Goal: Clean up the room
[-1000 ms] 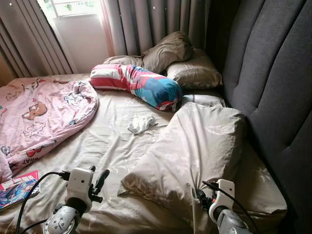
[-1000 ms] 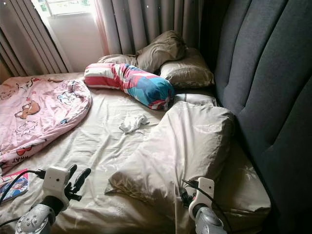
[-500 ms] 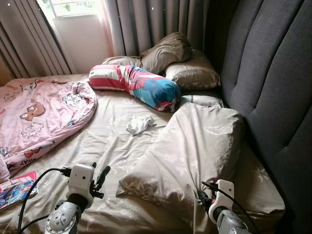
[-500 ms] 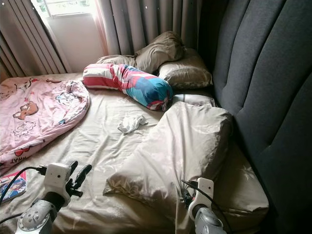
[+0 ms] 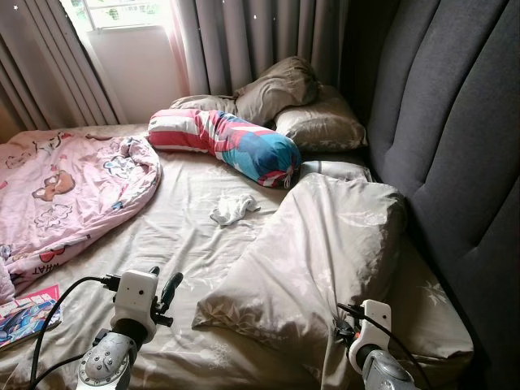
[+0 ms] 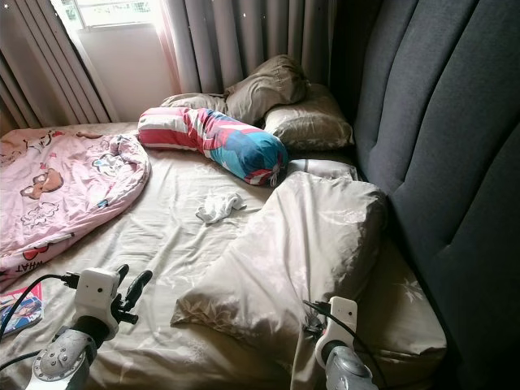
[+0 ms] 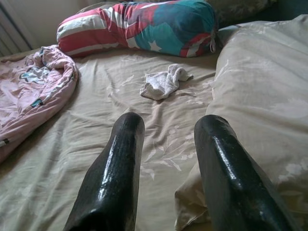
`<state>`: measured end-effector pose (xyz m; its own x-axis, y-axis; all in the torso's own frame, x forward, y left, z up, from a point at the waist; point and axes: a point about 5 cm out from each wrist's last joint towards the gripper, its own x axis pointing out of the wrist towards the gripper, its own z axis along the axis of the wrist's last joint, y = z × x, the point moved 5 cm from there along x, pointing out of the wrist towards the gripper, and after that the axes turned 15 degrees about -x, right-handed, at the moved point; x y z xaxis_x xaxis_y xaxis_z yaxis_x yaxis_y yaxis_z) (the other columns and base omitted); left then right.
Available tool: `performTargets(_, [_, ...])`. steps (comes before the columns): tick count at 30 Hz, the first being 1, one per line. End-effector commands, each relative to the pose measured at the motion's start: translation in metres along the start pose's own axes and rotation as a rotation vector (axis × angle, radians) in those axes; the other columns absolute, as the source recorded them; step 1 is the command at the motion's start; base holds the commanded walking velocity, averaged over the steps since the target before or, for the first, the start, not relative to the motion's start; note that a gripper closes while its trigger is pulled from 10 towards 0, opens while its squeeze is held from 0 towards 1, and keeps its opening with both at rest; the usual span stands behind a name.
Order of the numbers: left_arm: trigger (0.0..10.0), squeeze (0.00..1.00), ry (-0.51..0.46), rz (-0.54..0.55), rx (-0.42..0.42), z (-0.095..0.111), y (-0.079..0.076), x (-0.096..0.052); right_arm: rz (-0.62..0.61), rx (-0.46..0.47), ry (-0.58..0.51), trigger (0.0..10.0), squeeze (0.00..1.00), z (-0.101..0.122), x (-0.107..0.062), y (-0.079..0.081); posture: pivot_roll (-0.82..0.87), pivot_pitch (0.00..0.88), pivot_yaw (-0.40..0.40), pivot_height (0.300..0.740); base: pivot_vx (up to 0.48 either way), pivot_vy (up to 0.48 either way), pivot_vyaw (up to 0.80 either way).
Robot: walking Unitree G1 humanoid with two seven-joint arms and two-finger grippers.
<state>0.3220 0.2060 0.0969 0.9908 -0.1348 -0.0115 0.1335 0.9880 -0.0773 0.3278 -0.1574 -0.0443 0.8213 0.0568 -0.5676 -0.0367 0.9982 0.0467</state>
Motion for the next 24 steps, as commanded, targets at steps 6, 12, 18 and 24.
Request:
performTargets(6, [10.0,0.00,-0.005,0.004,0.007,0.000,0.001,0.003,-0.055,0.016,0.043,0.0,0.00,-0.011,-0.002,-0.009,0.10,0.013,0.046,0.631,0.000,0.000,0.00])
performTargets(12, [10.0,0.00,-0.009,0.011,0.006,0.000,0.002,0.003,-0.286,0.018,-0.040,0.0,0.00,0.018,-0.005,-0.054,0.08,0.014,0.048,0.631,0.000,0.000,0.00])
performTargets(18, [10.0,0.00,-0.009,0.009,0.005,0.000,0.002,0.004,-0.401,-0.025,-0.099,0.0,0.00,0.040,-0.011,-0.080,0.08,0.013,0.048,0.631,0.000,0.000,0.00])
performTargets(24, [10.0,0.00,-0.011,0.007,0.002,-0.001,0.001,0.006,-0.715,-0.027,-0.191,0.0,0.00,0.077,-0.037,-0.143,0.07,0.011,0.047,0.631,0.000,0.000,0.00])
